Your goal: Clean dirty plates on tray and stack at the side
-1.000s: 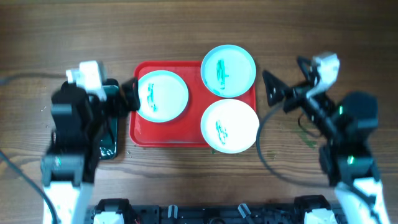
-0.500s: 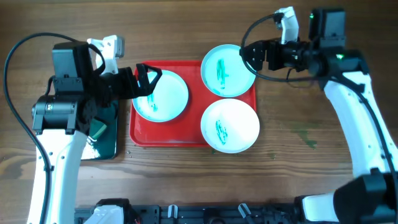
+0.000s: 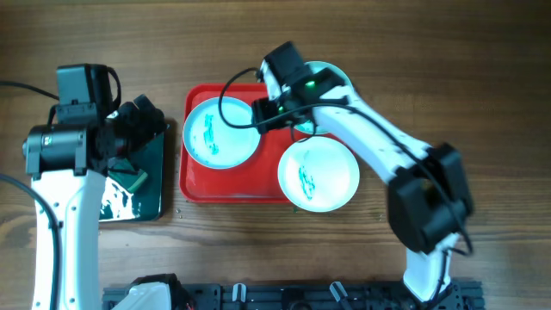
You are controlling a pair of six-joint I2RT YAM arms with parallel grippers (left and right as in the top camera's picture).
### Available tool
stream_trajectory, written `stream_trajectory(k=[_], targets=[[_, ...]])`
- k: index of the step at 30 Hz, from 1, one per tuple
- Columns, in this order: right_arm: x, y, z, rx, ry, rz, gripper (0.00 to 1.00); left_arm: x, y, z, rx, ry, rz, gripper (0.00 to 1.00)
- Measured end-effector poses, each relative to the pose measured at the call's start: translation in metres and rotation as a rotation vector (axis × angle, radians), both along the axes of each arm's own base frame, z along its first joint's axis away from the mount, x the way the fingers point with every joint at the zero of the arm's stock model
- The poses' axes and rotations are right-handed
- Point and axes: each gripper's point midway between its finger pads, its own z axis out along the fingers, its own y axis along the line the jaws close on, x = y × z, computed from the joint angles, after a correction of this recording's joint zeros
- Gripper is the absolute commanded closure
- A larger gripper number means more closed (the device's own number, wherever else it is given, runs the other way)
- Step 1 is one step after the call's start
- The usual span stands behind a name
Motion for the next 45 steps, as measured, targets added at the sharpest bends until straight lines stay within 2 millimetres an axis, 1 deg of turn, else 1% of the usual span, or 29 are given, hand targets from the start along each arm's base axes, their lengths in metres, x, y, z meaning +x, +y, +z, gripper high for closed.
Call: stream_trajectory(k=[1,2,3,4,5,7,9,11,12,13,15,17,18,19,20,22,23,26,27,29,31,33,34,37,39,41,45], targets=[[-0.002,0.002,-0.016,-0.025,0.023,-0.010,0.46,0.001,0.003,-0.003,0.012,0.011,0.010,0.00],[-0.004,0.003,-0.028,-0.046,0.038,-0.020,0.46,0.001,0.005,-0.005,0.023,0.022,0.017,0.00],[-0.004,0.005,-0.036,-0.063,0.041,-0.031,0.48,0.002,0.007,-0.007,0.031,0.029,0.024,0.00],[-0.004,0.006,-0.042,-0.076,0.039,-0.038,0.52,0.002,0.008,-0.008,0.038,0.032,0.028,0.00],[-0.004,0.009,-0.045,-0.082,0.029,-0.044,0.56,0.002,0.009,-0.008,0.041,0.033,0.032,0.00],[-0.001,0.018,-0.045,-0.076,-0.001,-0.048,0.60,0.002,0.010,-0.007,0.047,0.031,0.036,0.01],[0.000,0.020,-0.045,-0.085,-0.015,-0.077,0.62,0.004,0.011,-0.007,0.048,0.026,0.037,0.02],[0.003,0.018,-0.047,-0.106,-0.027,-0.122,0.65,0.006,0.011,-0.010,0.050,0.035,0.038,0.05],[0.004,0.016,-0.048,-0.111,-0.027,-0.144,0.66,0.007,0.012,-0.013,0.050,0.045,0.038,0.08],[0.008,0.015,-0.052,-0.117,-0.032,-0.171,0.69,0.009,0.012,-0.019,0.050,0.065,0.041,0.11],[0.010,0.014,-0.059,-0.123,-0.031,-0.191,0.75,0.011,0.013,-0.028,0.048,0.099,0.041,0.12],[0.012,0.016,-0.067,-0.122,-0.027,-0.198,0.78,0.015,0.013,-0.040,0.045,0.139,0.043,0.13],[0.012,0.016,-0.068,-0.120,-0.028,-0.202,0.83,0.016,0.014,-0.045,0.047,0.153,0.044,0.14],[0.013,0.017,-0.067,-0.115,-0.032,-0.203,0.95,0.017,0.015,-0.050,0.046,0.170,0.048,0.18],[0.014,0.018,-0.067,-0.112,-0.033,-0.206,0.95,0.018,0.017,-0.055,0.045,0.189,0.057,0.22],[0.014,0.018,-0.067,-0.110,-0.031,-0.208,0.96,0.018,0.022,-0.063,0.040,0.213,0.081,0.35],[0.014,0.018,-0.067,-0.109,-0.032,-0.209,0.96,0.018,0.027,-0.066,0.039,0.225,0.093,0.46],[0.014,0.019,-0.067,-0.106,-0.032,-0.208,0.96,0.014,0.038,-0.074,0.028,0.249,0.148,0.57],[0.014,0.019,-0.067,-0.106,-0.032,-0.208,0.96,0.012,0.041,-0.076,0.024,0.255,0.164,0.58],[0.014,0.019,-0.067,-0.106,-0.032,-0.208,0.96,0.000,0.046,-0.088,0.011,0.293,0.206,0.59],[0.014,0.019,-0.067,-0.106,-0.032,-0.208,0.96,-0.012,0.051,-0.107,-0.004,0.331,0.256,0.59],[0.014,0.019,-0.067,-0.106,-0.032,-0.207,0.96,-0.018,0.058,-0.124,-0.005,0.341,0.283,0.60],[0.014,0.019,-0.067,-0.107,-0.033,-0.205,0.96,-0.018,0.064,-0.133,0.007,0.332,0.289,0.63],[0.014,0.019,-0.067,-0.107,-0.033,-0.203,0.96,-0.026,0.077,-0.153,0.025,0.336,0.289,0.57],[0.014,0.019,-0.067,-0.107,-0.034,-0.201,0.95,-0.026,0.084,-0.163,0.033,0.318,0.296,0.58],[0.014,0.019,-0.067,-0.107,-0.034,-0.200,0.96,-0.023,0.089,-0.169,0.042,0.291,0.293,0.57],[0.014,0.019,-0.066,-0.107,-0.034,-0.200,0.96,-0.011,0.092,-0.177,0.066,0.231,0.238,0.52]])
